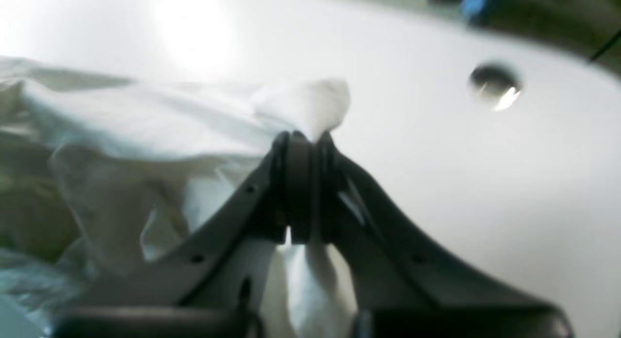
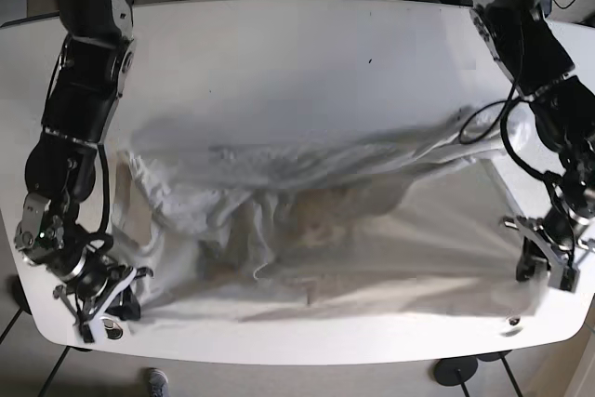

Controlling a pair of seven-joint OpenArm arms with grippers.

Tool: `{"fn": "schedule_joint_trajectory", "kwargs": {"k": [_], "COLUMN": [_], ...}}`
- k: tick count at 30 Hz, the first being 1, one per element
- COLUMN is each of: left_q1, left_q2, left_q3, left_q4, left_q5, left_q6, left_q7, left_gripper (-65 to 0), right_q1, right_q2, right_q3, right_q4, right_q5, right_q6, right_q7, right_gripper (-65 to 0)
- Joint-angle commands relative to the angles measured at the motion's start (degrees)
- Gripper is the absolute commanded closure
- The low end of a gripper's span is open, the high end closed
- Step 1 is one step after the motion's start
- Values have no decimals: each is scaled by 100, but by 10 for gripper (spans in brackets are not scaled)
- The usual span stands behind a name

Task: Fold the T-shirt properly
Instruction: 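Lift and flip the shirt with both grippers, laying it print side up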

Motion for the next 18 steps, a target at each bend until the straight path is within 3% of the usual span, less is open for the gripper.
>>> {"fn": "schedule_joint_trajectory", "kwargs": {"k": [1, 4, 7, 10, 13, 18], "left_q1": [-876, -1966, -3434, -4128, -4155, -2414], "left_q2": [-140, -404, -588, -808, -826, -914], "left_q3": [202, 554, 835, 932, 1090, 791], "left_q4": [-168, -678, -1601, -1961, -1961, -976], "left_q5": [-77, -77, -77, -77, -104, -121], "left_q6": [43, 43, 43, 43, 29, 29], "left_q7": [-65, -83, -197, -302, -294, -294], "left_gripper": [-13, -13, -13, -13, -13, -11], "right_q1": [848, 1780, 2862, 3582, 3600, 1745], "right_q2": [178, 248, 424, 503, 529, 494], "right_q3": [13, -180, -734, -910, -901, -162], "right_q4": [-124, -414, -432, -405, -318, 1019], "right_q5": [76, 76, 76, 84, 137, 146], "right_q6": [-19, -19, -27, -27, -27, -1], "right_q7": [11, -77, -112, -517, -737, -1150], "right_gripper": [-17, -17, -17, -17, -17, -17]}}
